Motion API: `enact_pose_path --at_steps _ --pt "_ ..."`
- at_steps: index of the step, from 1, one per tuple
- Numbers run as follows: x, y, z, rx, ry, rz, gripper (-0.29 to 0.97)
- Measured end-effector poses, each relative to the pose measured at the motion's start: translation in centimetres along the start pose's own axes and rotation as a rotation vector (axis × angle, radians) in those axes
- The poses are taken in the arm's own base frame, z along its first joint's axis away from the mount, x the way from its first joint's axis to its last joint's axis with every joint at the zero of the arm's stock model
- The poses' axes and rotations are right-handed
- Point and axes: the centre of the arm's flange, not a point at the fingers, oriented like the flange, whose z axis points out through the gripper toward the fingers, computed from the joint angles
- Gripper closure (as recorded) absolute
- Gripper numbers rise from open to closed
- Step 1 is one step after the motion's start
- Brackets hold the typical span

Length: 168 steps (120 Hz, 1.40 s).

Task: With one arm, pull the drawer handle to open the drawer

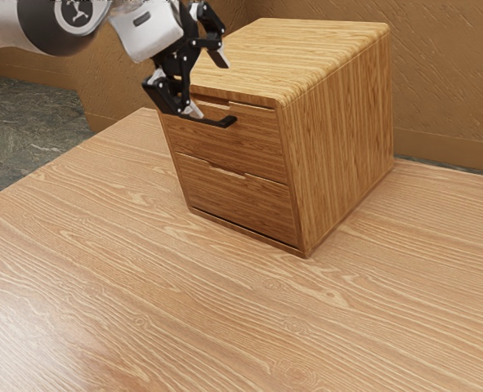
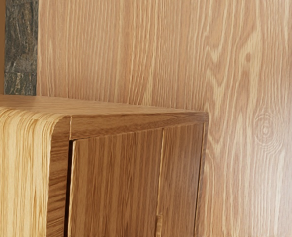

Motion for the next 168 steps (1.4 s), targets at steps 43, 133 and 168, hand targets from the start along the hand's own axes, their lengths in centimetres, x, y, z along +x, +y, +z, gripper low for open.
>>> enact_pose_path --at_steps 43,133,168 --pt "2.3 -0.6 1.7 0.025 0.017 0.065 0.03" --pt "1.4 -1.5 5.3 0.025 0.002 0.078 0.16" --pt "1.1 -2.0 5.2 0.049 -0.001 0.077 0.31"
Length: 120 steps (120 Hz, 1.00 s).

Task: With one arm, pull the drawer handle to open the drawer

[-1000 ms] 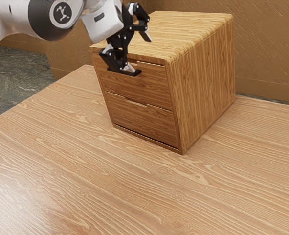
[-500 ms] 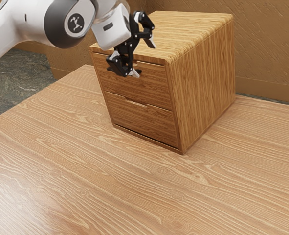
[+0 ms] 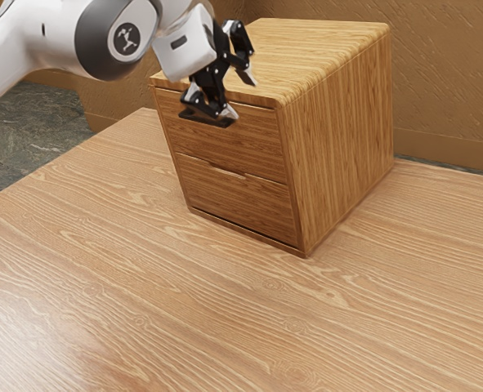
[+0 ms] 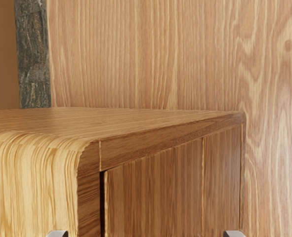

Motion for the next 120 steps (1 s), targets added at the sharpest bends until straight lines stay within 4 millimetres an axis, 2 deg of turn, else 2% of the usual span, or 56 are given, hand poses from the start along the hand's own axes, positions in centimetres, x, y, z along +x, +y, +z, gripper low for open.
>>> enact_pose_path --at_steps 21,32,49,70,91,120 --pt "-0.6 -0.2 0.9 0.004 -0.009 -0.007 0.34" --pt "-0.9 -0.2 1.2 0.005 -0.012 -0.009 0.40" --pt "-1.3 -0.1 0.8 -0.008 -0.026 -0.011 0.52" --pt "-1.0 -0.4 0.5 -0.023 -0.033 -0.004 0.58" --pt "-1.1 -0.7 -0.3 -0.009 -0.045 -0.003 0.58" --pt "-1.6 -0.9 1.4 -0.020 -0.055 -0.011 0.51"
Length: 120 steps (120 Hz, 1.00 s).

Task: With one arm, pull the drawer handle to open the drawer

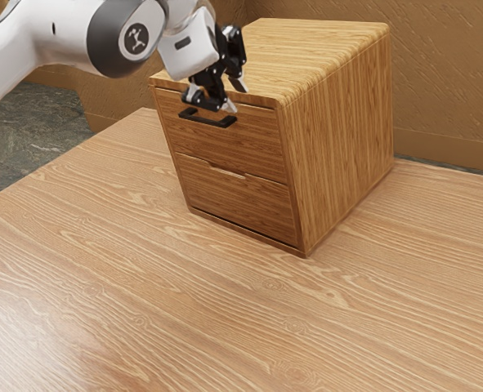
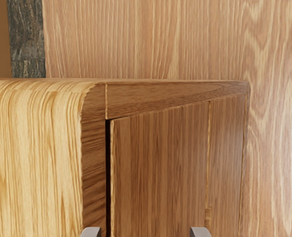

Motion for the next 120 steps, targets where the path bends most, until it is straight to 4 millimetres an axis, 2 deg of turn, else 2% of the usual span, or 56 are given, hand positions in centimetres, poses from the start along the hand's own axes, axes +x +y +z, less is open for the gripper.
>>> enact_pose_path --at_steps 71,120 --pt "-1.3 0.7 1.9 -0.060 -0.021 -0.019 0.52" --pt "-1.6 0.5 1.9 -0.052 -0.024 -0.027 0.52"
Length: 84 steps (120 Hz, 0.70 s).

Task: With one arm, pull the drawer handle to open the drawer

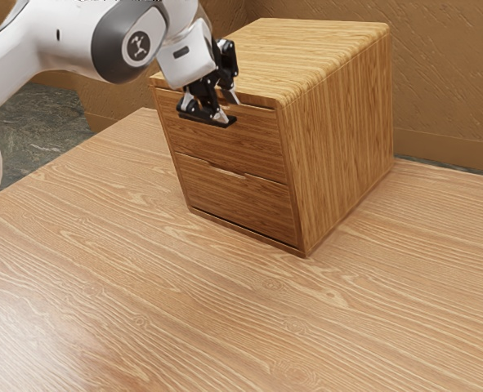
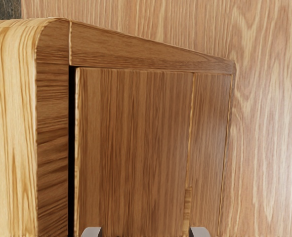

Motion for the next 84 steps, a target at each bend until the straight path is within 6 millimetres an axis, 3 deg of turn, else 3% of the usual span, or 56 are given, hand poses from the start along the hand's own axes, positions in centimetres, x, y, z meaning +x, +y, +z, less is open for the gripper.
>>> enact_pose_path --at_steps 22,39,59,84 --pt "-0.6 -0.3 1.0 0.011 -0.008 -0.012 0.52" --pt "-2.2 -0.3 1.8 0.007 -0.028 -0.036 0.52" --pt "-2.3 -0.1 2.3 -0.008 -0.031 -0.039 0.52" --pt "-2.9 0.3 1.9 -0.028 -0.037 -0.050 0.52"
